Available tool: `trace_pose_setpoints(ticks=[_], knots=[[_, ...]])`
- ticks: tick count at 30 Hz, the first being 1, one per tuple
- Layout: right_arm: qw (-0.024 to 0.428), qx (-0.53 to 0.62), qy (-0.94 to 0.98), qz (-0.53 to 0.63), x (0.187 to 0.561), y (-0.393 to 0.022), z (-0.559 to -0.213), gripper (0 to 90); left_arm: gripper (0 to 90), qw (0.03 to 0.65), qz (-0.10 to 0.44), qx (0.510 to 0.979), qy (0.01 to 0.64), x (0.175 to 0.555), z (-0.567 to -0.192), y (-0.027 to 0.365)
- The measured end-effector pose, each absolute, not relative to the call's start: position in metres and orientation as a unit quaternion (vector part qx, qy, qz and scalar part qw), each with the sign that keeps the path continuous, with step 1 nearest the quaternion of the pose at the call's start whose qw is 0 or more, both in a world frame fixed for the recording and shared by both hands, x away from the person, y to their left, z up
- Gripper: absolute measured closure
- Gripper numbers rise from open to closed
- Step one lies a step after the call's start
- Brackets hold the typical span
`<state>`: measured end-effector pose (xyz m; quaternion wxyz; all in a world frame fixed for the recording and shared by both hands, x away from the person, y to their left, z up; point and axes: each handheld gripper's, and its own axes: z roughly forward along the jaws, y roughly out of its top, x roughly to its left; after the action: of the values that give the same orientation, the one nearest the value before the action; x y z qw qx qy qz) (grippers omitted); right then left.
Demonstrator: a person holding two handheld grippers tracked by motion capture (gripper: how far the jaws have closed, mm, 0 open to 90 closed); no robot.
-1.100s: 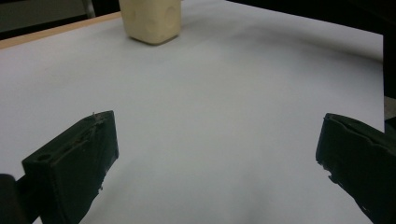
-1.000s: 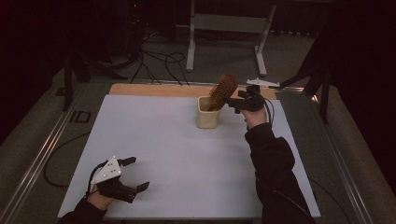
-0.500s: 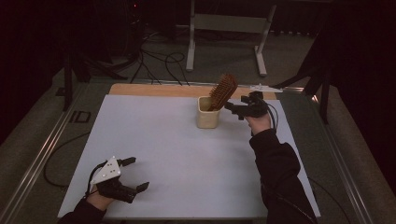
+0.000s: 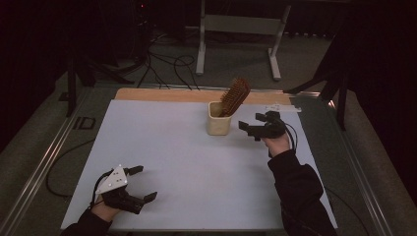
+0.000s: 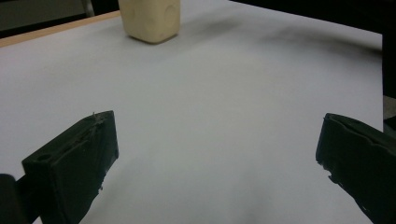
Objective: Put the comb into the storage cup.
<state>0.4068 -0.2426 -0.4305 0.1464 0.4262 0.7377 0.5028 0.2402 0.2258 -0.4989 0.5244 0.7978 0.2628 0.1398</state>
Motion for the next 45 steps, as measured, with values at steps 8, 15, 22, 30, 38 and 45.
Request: trace_pose_setpoints(ticks=[8,15,22,30,38,45], knots=[[0.143,0.415,0.743,0.505,0.389,-0.248,-0.436,9.5,0.0,0.525,0.14,0.798,0.261,0.24,-0.499,0.226],[0.134,0.408,0.741,0.517,0.369,-0.253,-0.441,9.5,0.0,0.524,0.141,0.799,0.261,0.24,-0.499,0.225],[0.125,0.399,0.751,0.511,0.352,-0.258,-0.456,9.4,0.0,0.523,0.14,0.799,0.261,0.24,-0.499,0.225],[0.131,0.391,0.759,0.503,0.327,-0.266,-0.471,9.4,0.0,0.522,0.141,0.8,0.26,0.239,-0.499,0.225],[0.146,0.376,0.763,0.504,0.299,-0.271,-0.476,9.0,0.0,0.522,0.141,0.8,0.26,0.239,-0.499,0.225],[0.14,0.382,0.755,0.515,0.281,-0.279,-0.485,9.1,0.0,0.522,0.142,0.8,0.261,0.239,-0.498,0.226]])
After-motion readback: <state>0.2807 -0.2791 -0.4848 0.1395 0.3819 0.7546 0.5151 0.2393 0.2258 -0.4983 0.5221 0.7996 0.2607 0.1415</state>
